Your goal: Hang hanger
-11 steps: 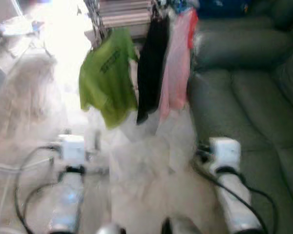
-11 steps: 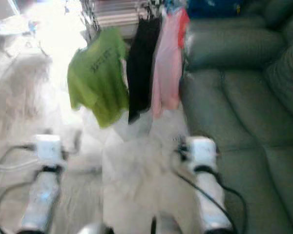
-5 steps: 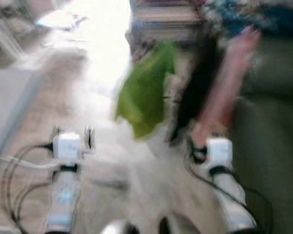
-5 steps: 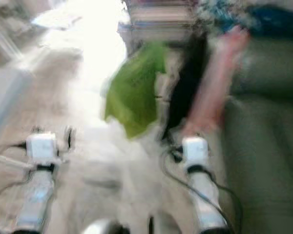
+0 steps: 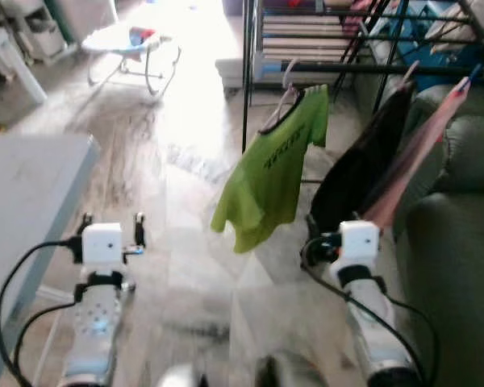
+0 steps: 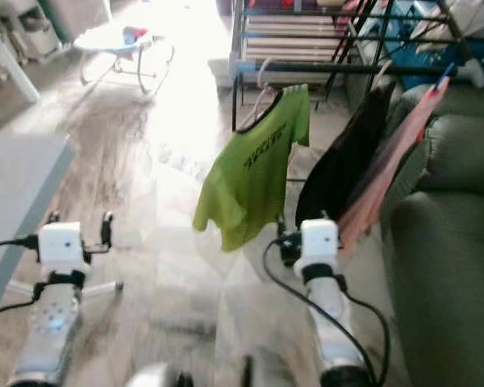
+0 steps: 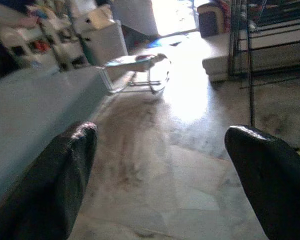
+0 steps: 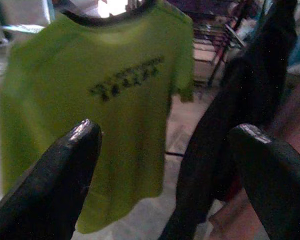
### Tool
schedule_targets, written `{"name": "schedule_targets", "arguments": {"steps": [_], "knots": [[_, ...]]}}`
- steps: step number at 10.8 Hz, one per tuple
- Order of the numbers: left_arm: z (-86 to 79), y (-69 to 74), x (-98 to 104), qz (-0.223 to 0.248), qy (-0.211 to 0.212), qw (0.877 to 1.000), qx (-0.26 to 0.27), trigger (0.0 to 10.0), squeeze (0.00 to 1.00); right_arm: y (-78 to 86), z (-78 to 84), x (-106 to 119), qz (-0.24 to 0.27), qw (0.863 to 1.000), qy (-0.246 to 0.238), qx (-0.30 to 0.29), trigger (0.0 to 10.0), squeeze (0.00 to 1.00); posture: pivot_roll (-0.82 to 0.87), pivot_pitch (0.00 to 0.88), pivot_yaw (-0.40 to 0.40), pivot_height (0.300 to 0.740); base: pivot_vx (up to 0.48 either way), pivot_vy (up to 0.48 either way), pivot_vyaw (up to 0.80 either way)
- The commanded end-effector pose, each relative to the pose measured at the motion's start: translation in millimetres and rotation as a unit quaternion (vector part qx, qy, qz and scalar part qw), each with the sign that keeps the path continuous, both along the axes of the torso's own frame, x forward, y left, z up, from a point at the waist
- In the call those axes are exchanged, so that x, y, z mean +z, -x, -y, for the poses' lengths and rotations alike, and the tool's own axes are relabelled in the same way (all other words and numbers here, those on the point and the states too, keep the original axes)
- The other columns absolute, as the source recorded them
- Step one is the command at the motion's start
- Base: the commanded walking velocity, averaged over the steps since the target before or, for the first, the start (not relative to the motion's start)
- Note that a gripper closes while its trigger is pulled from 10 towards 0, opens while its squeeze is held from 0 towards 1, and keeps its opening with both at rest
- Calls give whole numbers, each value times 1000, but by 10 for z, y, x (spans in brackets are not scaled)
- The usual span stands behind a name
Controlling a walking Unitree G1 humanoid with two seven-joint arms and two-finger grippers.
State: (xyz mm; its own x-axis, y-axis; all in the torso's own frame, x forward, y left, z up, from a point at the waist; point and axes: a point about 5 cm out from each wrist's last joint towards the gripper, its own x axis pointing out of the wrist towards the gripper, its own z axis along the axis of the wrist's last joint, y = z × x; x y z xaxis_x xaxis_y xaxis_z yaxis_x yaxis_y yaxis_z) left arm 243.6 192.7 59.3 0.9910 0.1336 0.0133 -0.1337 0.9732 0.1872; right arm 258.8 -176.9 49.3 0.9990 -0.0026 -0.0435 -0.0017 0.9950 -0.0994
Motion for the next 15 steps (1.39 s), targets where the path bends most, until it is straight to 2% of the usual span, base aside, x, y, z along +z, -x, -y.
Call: {"name": "schedule_targets", "arguments": {"steps": [1, 3, 6, 7, 9, 10, 11, 12, 13, 15], "knots": [[5, 2, 26, 4, -10, 1000, -13, 10000, 0, 13, 32, -37, -11, 1000, -10, -14, 10000, 0, 12, 99, 5, 740, 368, 311, 0], [-29, -31, 151, 37, -57, 998, -10, 10000, 0, 20, 33, -25, -5, 1000, 2, -12, 10000, 0, 11, 104, 8, 740, 366, 309, 0], [53, -58, 125, 28, -62, 995, -73, 10000, 0, 17, 19, -34, -6, 1000, 0, -14, 10000, 0, 13, 101, 6, 740, 368, 307, 0], [4, -115, 129, 25, -65, 995, -71, 10000, 0, 11, 7, -30, -6, 1000, 1, -9, 10000, 0, 18, 104, 6, 740, 292, 247, 0], [-75, -205, 209, 38, -85, 994, -56, 10000, 0, 0, 113, -11, -2, 999, 24, -34, 10000, 0, 20, 109, 4, 740, 0, 0, 0], [-96, -210, 220, 41, -103, 993, -48, 10000, 0, -2, 140, 25, 10, 997, 62, -43, 10000, 0, 20, 109, 6, 740, 0, 0, 0], [-74, -218, 208, 38, -96, 993, -51, 10000, 0, -28, 142, 50, 14, 997, 54, -49, 10000, 0, 22, 113, 10, 740, 0, 0, 0], [-14, -215, 194, 39, -89, 993, -61, 10000, 0, -115, 76, 90, 18, 998, 45, -39, 10000, 0, 25, 118, 16, 740, 0, 0, 0], [5, -212, 198, 41, -94, 993, -63, 10000, 0, -196, 15, 157, 31, 998, 60, -16, 10000, 0, 29, 122, 22, 740, 0, 0, 0], [44, -195, 151, 35, -94, 992, -73, 10000, 0, -465, 0, 275, 29, 996, 80, 11, 10000, 0, 31, 125, 16, 740, 0, 0, 0]]}}
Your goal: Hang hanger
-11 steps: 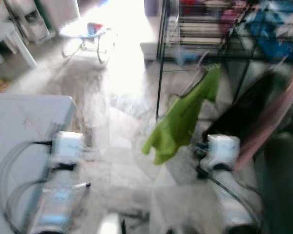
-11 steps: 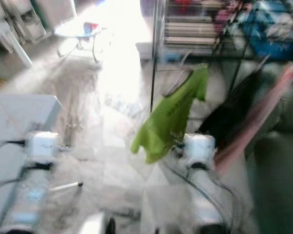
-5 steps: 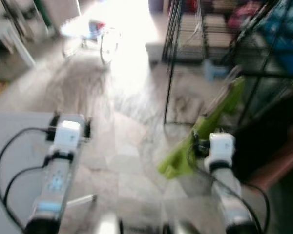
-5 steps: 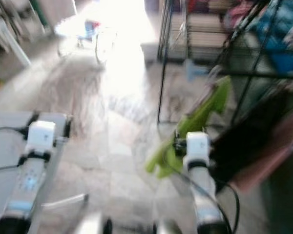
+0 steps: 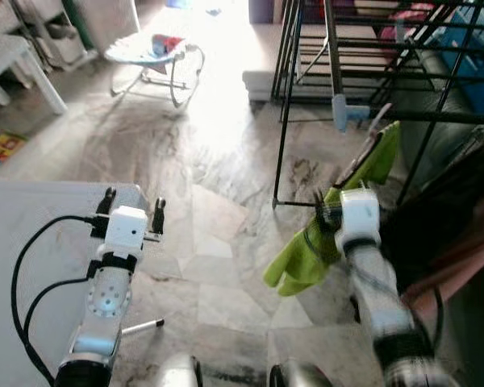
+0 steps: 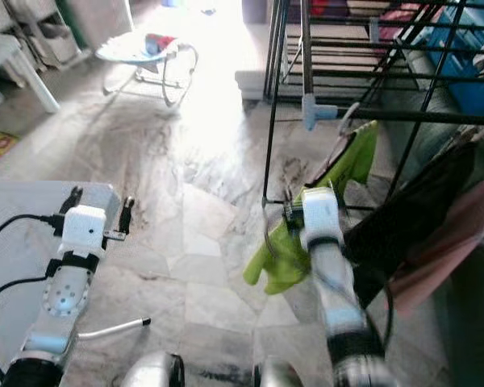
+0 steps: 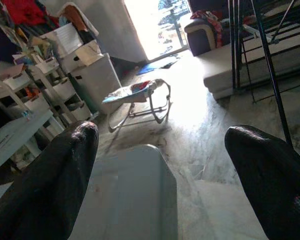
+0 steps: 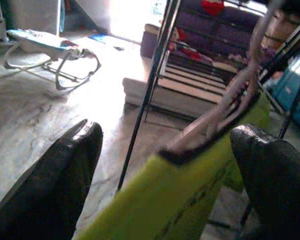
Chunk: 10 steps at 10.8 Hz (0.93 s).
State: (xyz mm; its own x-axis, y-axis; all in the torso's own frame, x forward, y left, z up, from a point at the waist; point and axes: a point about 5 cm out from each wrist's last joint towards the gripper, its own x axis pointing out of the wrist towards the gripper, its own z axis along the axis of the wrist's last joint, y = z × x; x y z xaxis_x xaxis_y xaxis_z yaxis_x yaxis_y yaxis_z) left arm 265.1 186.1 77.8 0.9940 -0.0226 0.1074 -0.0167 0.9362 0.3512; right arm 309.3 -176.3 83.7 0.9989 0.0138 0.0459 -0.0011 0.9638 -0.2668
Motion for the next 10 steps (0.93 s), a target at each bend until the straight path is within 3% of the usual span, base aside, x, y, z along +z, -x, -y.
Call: {"name": "schedule_targets", "arguments": {"steps": [1, 3, 7, 8, 10], "knots": [[-34, 18, -43, -9, -6, 1000, 4, 10000, 0, -51, 3, -42, -19, 1000, 7, -14, 10000, 0, 42, 123, 13, 740, 0, 0, 0], [-42, 22, -53, -11, 1, 1000, 13, 10000, 0, -137, 34, -64, -42, 996, 21, -73, 10000, 0, 56, 119, 5, 740, 0, 0, 0], [21, 16, -83, -16, 9, 1000, 6, 10000, 0, -45, 230, -247, -78, 982, 23, -171, 10000, 0, 45, 122, 12, 740, 0, 0, 0], [30, -16, -75, -17, 8, 1000, 1, 10000, 0, -63, 295, -226, -78, 979, 14, -187, 10000, 0, 35, 129, 16, 740, 0, 0, 0], [48, -77, -17, -10, 7, 1000, -2, 10000, 0, -192, 281, -86, -59, 985, 6, -161, 10000, 0, 30, 148, 23, 740, 0, 0, 0]]}}
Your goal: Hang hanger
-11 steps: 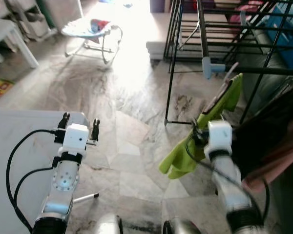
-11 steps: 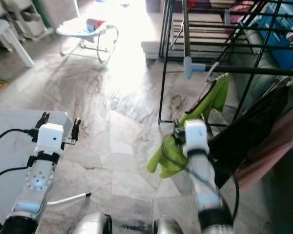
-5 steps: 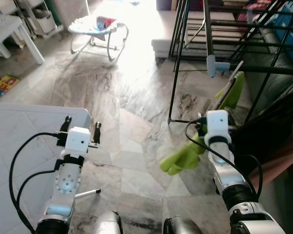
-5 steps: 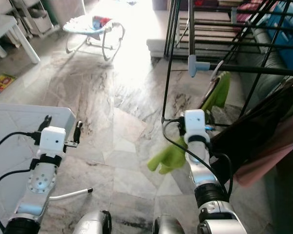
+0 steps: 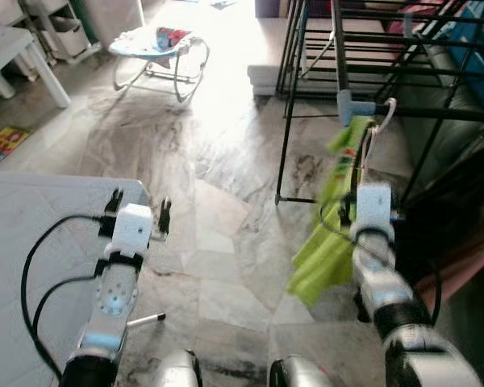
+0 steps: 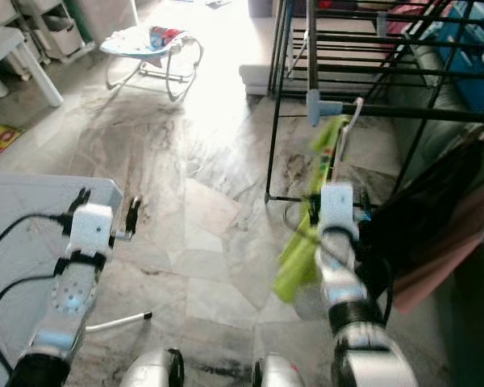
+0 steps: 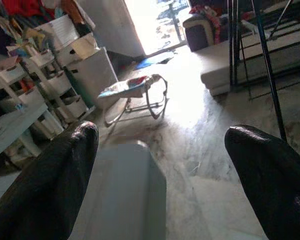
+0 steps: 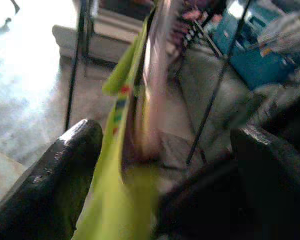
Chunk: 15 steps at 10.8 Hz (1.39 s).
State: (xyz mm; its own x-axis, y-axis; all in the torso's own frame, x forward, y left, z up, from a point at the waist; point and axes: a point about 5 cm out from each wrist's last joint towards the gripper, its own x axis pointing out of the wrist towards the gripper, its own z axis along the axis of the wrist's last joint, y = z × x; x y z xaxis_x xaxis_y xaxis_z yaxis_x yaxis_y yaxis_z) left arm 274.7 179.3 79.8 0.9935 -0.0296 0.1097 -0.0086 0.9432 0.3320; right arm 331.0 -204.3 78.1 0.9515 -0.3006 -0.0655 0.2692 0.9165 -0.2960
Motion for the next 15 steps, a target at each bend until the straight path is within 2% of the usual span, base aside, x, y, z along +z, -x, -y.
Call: {"name": "schedule_targets", "arguments": {"steps": [1, 3, 4, 5, 8, 10, 11, 13, 15], "knots": [[-17, 20, -23, -8, 0, 1000, 6, 10000, 0, -50, 3, 56, 6, 1000, -5, 9, 10000, 0, 31, 158, 23, 740, 0, 0, 0], [34, 64, -77, -17, 3, 1000, -3, 10000, 0, -148, 2, 127, -2, 1000, -9, 27, 10000, 0, 39, 156, 14, 740, 0, 0, 0], [59, 75, -91, -19, 4, 1000, -6, 10000, 0, -190, 28, 143, -11, 1000, -17, 24, 3098, 0, 45, 151, 11, 740, 0, 0, 0], [78, 89, -107, -22, 8, 1000, -7, 10000, 0, -215, 77, 143, -24, 999, -28, 10, 0, 0, 50, 148, 5, 740, 0, 0, 0], [99, 120, -151, -35, 8, 999, -20, 10000, 0, -237, 242, 152, -43, 998, -54, 12, 0, 0, 54, 144, 9, 740, 0, 0, 0], [136, 97, -148, -41, 14, 998, -36, 10000, 0, -297, 361, 250, -59, 994, -76, 46, 0, 0, 49, 143, 13, 740, 0, 0, 0], [153, 92, -136, -40, 13, 998, -40, 10000, 0, -317, 378, 299, -56, 994, -71, 59, 0, 0, 49, 141, 13, 740, 0, 0, 0], [154, 100, -155, -44, 12, 998, -38, 10000, 0, -338, 436, 339, -69, 991, -92, 75, 0, 0, 51, 141, 10, 740, 0, 0, 0], [148, 124, -193, -53, 13, 998, -38, 10000, 0, -328, 471, 319, -98, 985, -99, 102, 0, 0, 52, 140, 11, 740, 0, 0, 0]]}}
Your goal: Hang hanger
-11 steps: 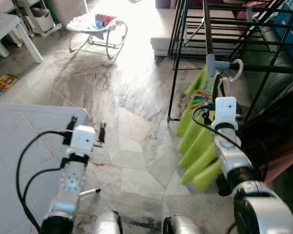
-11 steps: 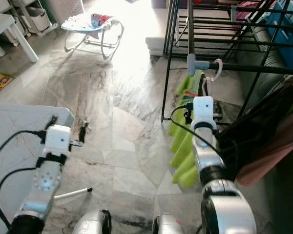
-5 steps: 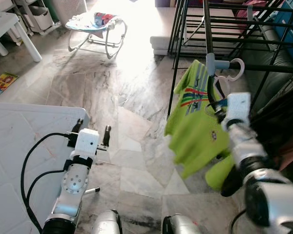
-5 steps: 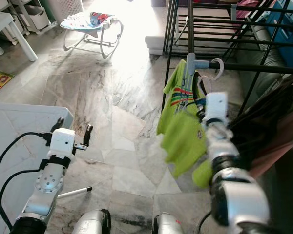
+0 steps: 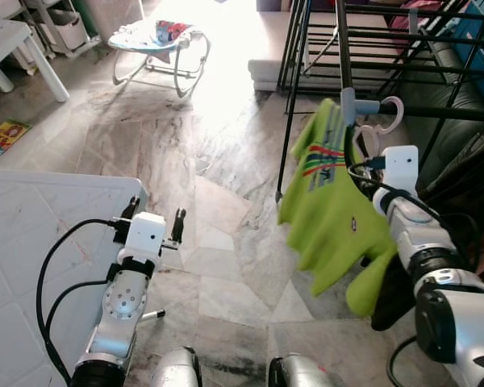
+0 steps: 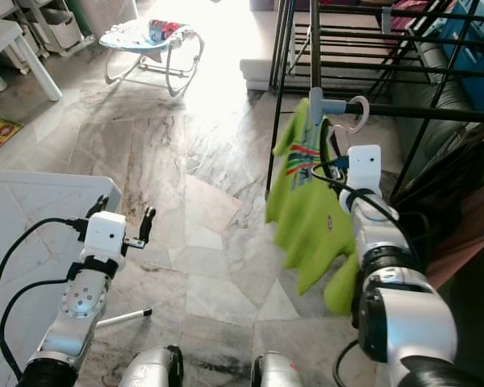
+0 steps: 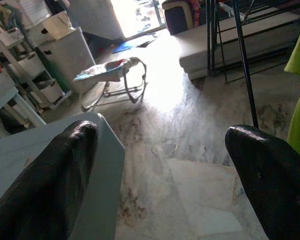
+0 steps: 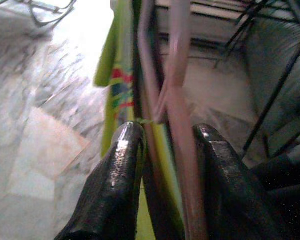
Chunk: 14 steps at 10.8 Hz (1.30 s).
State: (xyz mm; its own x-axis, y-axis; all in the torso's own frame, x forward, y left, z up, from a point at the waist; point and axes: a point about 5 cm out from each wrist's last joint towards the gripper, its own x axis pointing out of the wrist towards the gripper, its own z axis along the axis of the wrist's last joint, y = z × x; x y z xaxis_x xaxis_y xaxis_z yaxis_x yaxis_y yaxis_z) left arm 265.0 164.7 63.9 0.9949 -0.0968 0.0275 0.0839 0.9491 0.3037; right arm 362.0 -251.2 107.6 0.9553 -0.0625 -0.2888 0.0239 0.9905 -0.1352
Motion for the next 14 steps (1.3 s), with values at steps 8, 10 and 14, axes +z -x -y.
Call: {"name": "schedule_targets", "arguments": {"steps": [8, 10, 14], "knots": [[53, -27, -35, -16, 8, 1000, -5, 10000, 0, -48, 22, 108, -6, 999, 8, 39, 0, 0, 37, 125, 17, 740, 0, 0, 0], [60, -23, -48, -19, 7, 1000, -5, 10000, 0, -74, -29, 181, 38, 998, 14, 39, 0, 0, 35, 120, 18, 740, 0, 0, 0], [-43, -9, -54, -15, 7, 999, 44, 10000, 0, 322, 77, -81, 142, 987, 12, -80, 0, 0, 57, 114, -1, 740, 0, 0, 0]]}}
